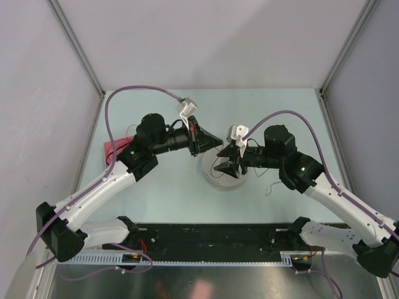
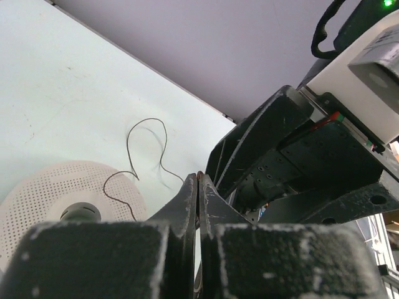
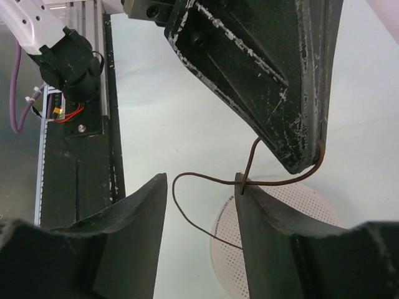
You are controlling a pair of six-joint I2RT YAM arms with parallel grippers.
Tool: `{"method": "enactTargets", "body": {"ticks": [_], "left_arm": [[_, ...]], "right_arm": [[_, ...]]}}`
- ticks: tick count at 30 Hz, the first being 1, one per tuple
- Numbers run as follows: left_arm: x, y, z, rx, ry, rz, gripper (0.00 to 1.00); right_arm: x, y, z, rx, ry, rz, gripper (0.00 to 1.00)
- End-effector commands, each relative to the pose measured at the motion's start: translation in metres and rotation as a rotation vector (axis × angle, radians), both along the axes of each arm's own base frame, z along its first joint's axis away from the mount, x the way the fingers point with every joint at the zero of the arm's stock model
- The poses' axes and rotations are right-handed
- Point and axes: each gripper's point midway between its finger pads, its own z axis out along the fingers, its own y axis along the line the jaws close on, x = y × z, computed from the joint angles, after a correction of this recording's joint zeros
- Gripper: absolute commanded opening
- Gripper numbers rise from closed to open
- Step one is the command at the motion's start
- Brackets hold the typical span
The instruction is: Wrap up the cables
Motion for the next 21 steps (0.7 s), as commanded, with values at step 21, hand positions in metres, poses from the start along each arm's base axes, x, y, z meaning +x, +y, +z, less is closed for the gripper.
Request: {"method": "enactTargets", "body": {"ticks": [21], "left_arm": [[-0.008,0.003,0.017,-0.067,-0.039,-0.020,0.00]], "right_arm": [[0.027,-0.006,0.034,0.131,0.020,-0.097,0.27]]}}
